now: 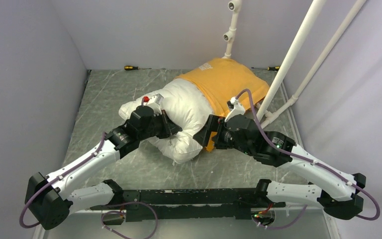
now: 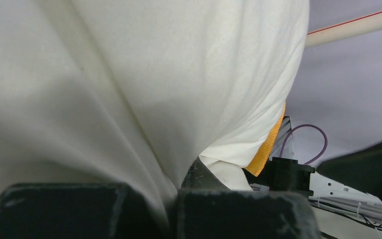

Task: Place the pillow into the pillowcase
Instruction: Stuff the pillow into the pillowcase.

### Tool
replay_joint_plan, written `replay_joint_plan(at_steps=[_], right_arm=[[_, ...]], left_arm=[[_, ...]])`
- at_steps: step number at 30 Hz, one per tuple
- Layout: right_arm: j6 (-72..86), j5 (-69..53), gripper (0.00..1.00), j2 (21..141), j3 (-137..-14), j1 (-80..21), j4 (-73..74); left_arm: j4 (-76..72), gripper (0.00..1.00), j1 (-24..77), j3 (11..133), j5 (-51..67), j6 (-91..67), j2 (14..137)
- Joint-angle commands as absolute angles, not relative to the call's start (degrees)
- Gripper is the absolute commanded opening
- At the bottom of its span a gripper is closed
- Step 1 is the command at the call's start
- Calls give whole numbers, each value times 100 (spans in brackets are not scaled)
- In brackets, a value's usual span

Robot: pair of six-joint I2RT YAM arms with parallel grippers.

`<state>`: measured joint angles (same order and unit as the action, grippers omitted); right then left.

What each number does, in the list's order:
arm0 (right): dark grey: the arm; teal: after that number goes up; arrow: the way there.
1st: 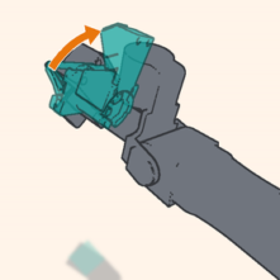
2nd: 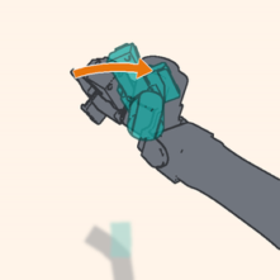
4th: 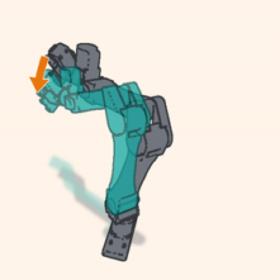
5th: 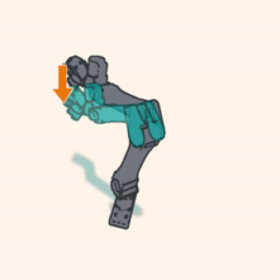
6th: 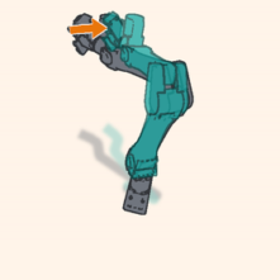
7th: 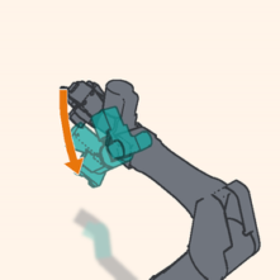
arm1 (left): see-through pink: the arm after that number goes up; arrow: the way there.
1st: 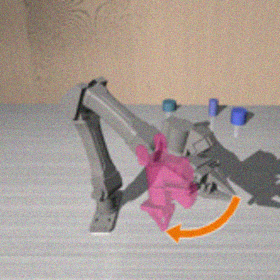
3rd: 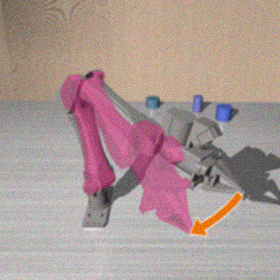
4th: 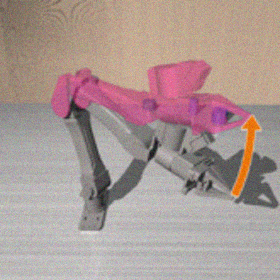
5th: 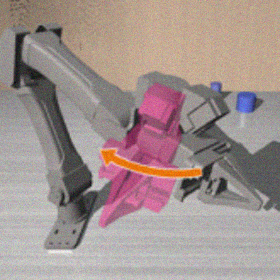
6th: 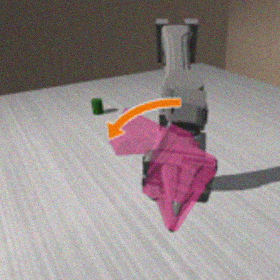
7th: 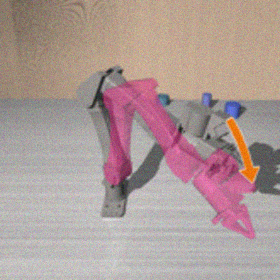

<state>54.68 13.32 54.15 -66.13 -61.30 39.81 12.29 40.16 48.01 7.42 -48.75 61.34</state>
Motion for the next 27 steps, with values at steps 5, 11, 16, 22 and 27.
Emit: replay_joint_plan(at_steps=[5, 11, 16, 22, 27], right_arm=[[5601, 2187, 93, 5709, -6065, -5584, 4833], [5285, 1281, 74, 5462, -5077, -4609, 3406], [5120, 1008, 24, 5440, -4944, -4290, 3324], [4968, 749, 0, 4955, -4821, -4280, 3121], [4967, 676, 8, 4869, -4838, -4280, 3189]], left_arm=[[739, 0, 3968, 4916, 414, -4544, 6213], [715, 0, 3981, 4819, 440, -4530, 6179], [612, 0, 3985, 4732, 471, -4559, 6176], [539, 0, 3990, 4724, 518, -4577, 6277], [493, 0, 3990, 4677, 510, -4607, 6271]])
